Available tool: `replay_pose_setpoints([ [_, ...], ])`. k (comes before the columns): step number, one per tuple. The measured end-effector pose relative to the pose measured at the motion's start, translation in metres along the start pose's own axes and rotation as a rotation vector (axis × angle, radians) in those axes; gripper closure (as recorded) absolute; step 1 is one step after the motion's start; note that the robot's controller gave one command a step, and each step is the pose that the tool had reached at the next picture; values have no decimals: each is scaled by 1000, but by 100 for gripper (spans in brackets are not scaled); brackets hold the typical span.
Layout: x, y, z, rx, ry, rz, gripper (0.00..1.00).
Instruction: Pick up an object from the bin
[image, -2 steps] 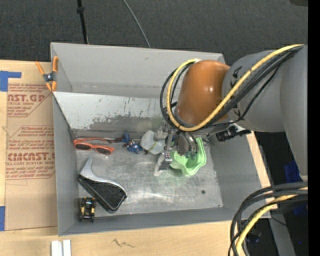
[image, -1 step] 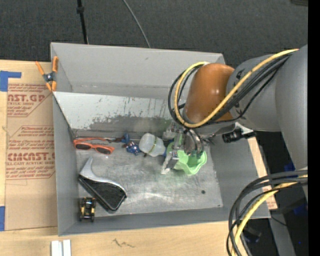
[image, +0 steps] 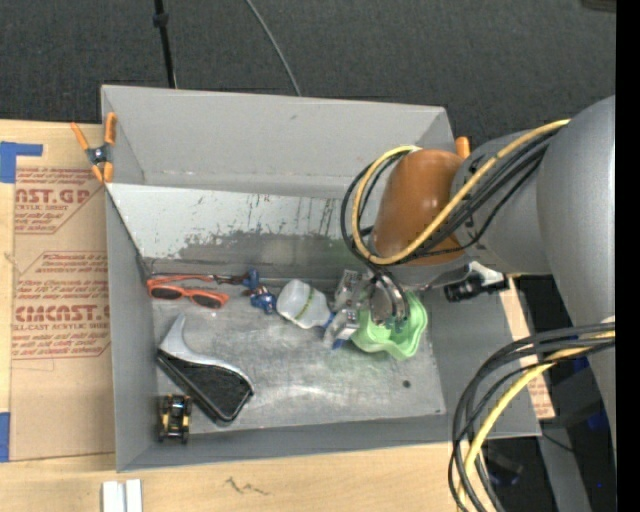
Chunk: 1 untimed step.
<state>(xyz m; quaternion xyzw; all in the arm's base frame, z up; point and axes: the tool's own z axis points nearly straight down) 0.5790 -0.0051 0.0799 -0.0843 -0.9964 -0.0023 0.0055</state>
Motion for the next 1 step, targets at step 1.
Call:
replay_pose_setpoints([
  [1, 0, 0, 0, 0, -1, 0, 100],
])
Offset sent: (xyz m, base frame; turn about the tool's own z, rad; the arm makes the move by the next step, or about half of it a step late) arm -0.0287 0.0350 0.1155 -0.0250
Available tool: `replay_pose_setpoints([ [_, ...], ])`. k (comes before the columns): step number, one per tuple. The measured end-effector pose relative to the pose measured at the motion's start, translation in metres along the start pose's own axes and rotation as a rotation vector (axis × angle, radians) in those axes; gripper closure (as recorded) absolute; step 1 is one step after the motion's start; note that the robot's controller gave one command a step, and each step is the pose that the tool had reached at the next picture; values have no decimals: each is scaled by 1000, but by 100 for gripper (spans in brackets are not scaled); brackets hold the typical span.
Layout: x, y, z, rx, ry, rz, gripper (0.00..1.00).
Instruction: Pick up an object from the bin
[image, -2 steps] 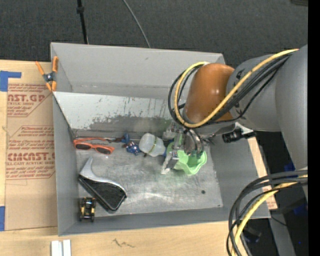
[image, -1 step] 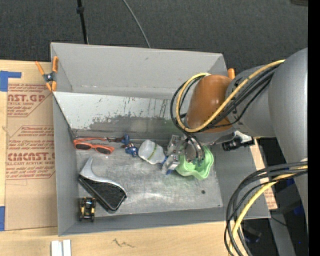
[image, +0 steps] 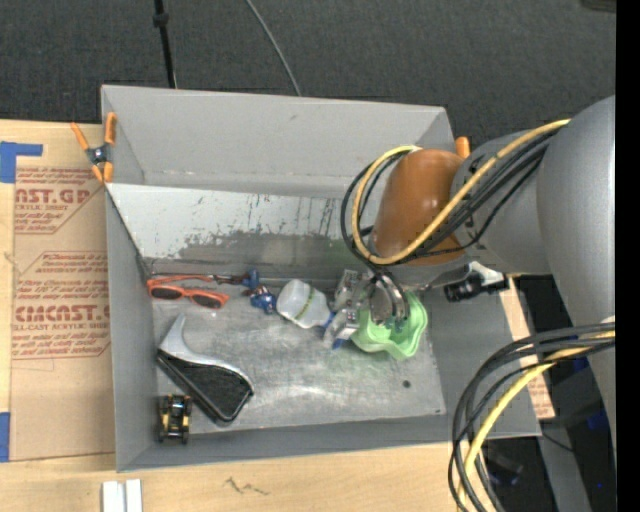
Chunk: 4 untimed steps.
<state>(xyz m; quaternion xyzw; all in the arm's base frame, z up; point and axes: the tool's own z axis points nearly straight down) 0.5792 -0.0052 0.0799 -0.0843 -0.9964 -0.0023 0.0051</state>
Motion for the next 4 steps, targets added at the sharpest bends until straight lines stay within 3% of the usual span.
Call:
replay_pose_setpoints([
  [1, 17, 10, -35, 4, -4, -8, 100],
  [2, 13, 24, -70, 1, -17, -16, 100],
  [4, 8, 23, -87, 5, -3, -33, 100],
])
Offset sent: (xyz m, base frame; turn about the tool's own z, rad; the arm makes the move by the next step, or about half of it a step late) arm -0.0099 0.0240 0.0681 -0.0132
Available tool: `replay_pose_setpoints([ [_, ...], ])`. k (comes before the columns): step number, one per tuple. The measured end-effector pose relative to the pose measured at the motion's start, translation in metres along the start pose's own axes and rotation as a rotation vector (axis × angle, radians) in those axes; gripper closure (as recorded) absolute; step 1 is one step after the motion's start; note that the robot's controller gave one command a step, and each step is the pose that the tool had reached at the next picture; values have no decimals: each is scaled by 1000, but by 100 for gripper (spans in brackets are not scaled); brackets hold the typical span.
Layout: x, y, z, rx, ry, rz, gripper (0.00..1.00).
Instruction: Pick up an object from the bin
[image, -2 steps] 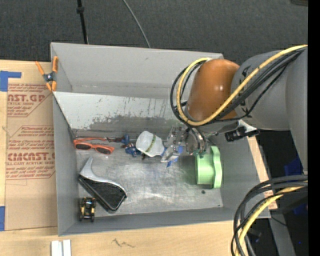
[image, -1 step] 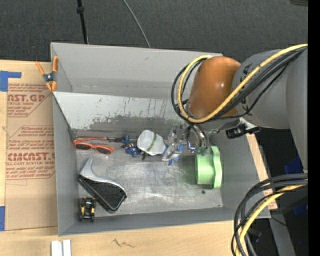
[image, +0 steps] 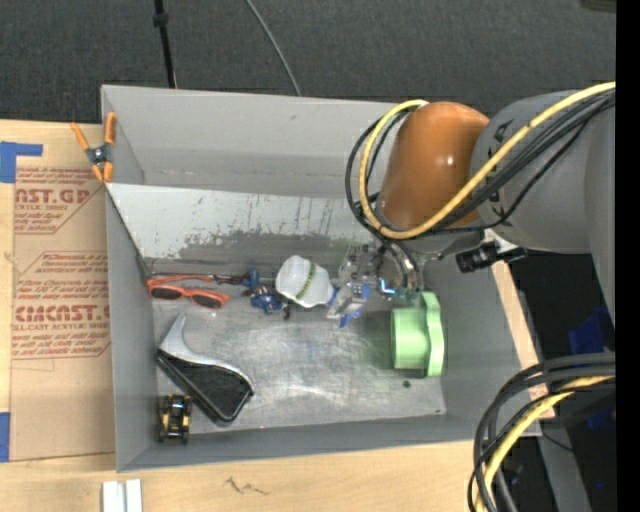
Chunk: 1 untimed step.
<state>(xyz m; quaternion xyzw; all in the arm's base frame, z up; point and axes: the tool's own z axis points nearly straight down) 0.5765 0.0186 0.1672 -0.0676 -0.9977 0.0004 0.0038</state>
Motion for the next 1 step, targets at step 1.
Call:
replay_pose_setpoints([
  [1, 4, -1, -68, -1, -6, -13, 100],
])
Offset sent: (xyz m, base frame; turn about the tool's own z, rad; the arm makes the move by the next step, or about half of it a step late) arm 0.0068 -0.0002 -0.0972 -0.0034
